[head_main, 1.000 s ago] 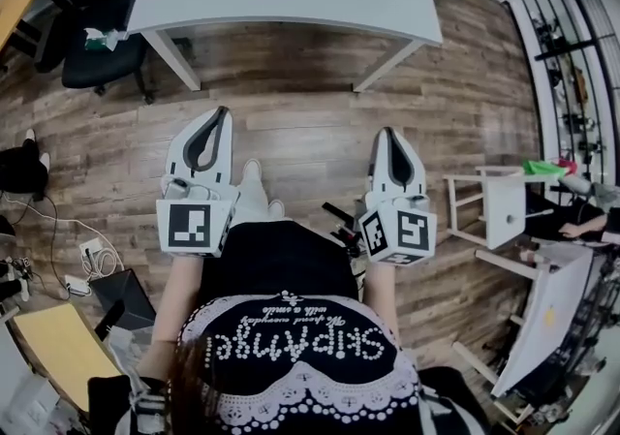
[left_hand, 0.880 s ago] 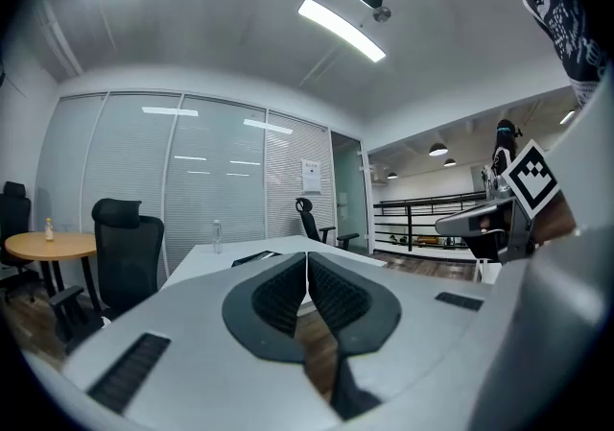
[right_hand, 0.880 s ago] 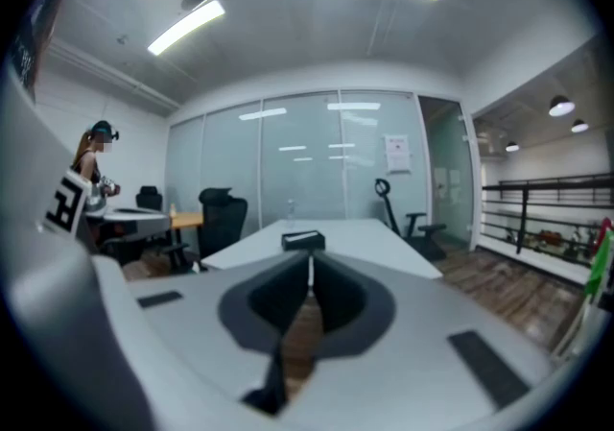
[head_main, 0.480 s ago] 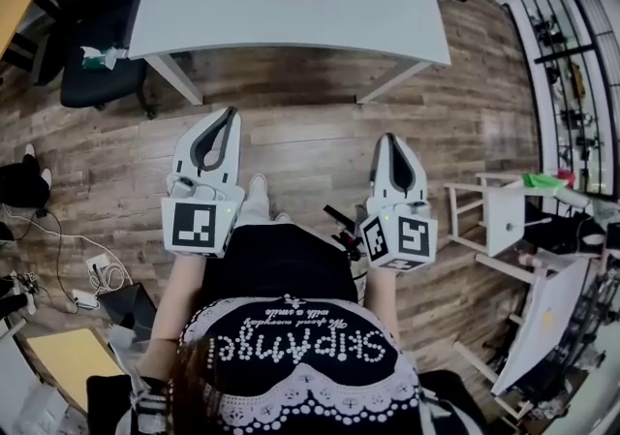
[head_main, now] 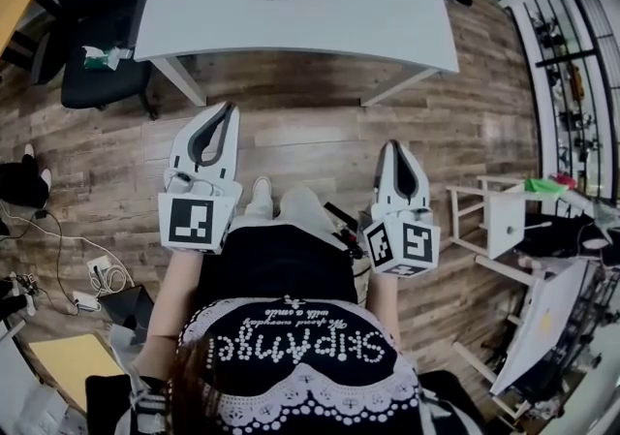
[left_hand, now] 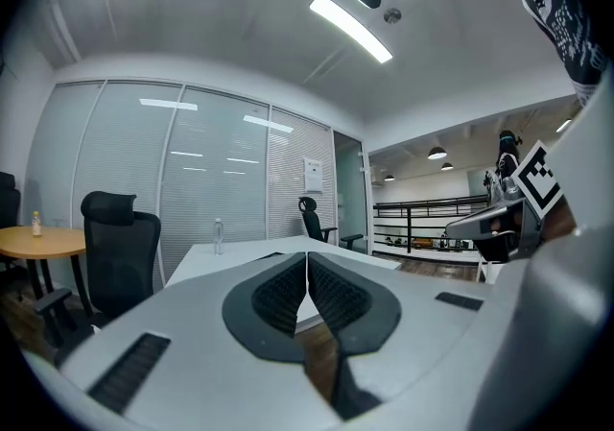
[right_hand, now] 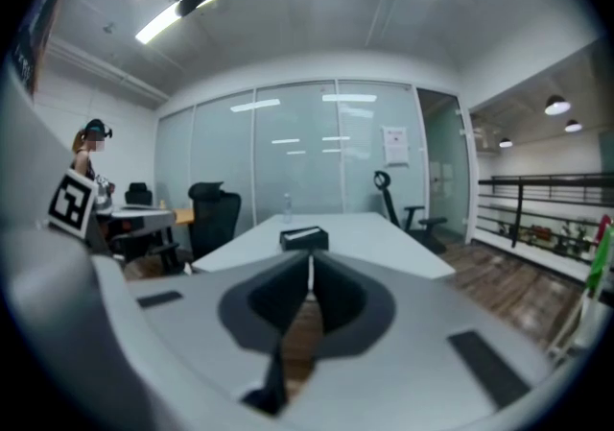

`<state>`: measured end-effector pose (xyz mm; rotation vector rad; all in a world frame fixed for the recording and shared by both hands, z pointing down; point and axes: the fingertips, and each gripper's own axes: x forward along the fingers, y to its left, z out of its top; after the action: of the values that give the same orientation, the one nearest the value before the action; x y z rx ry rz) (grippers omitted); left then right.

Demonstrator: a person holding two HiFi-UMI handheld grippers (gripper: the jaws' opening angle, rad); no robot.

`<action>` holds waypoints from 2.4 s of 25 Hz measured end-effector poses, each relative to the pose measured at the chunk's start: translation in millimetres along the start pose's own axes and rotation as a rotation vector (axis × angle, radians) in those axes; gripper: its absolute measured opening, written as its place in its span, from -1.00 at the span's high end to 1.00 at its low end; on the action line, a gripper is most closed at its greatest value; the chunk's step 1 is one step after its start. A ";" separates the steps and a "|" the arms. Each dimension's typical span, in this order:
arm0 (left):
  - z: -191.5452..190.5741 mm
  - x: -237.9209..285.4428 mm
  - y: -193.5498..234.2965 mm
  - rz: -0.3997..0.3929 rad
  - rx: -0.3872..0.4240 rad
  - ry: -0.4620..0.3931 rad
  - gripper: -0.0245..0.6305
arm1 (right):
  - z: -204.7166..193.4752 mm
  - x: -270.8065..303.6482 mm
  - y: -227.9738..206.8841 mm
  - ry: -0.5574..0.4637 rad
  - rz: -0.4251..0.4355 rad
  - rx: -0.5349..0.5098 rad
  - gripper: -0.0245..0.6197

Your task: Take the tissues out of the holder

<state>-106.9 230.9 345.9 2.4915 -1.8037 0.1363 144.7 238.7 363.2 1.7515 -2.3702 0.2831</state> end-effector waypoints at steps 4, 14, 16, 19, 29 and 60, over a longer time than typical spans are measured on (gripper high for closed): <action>-2.9 0.0 -4.4 -0.010 -0.008 0.002 0.82 | -4.5 -3.0 -1.7 0.013 -0.007 -0.002 0.81; -7.5 7.7 -3.0 0.012 -0.011 0.022 0.82 | -3.6 12.3 -4.2 0.014 0.020 0.008 0.81; -7.9 14.8 -1.7 0.020 -0.011 0.024 0.82 | -3.6 20.8 -7.2 0.018 0.031 0.011 0.81; -8.5 27.7 -0.7 0.032 -0.019 0.031 0.82 | -1.6 34.9 -13.5 0.025 0.046 0.010 0.81; -1.7 90.2 2.1 0.075 -0.042 0.039 0.82 | 20.5 100.0 -46.3 0.034 0.097 -0.001 0.81; 16.0 158.2 -4.2 0.219 -0.043 -0.024 0.82 | 44.1 171.9 -109.7 -0.004 0.206 0.019 0.81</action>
<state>-53.3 81.2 347.2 2.2704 -2.0617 0.0773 198.5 37.2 369.6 1.5171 -2.5623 0.3313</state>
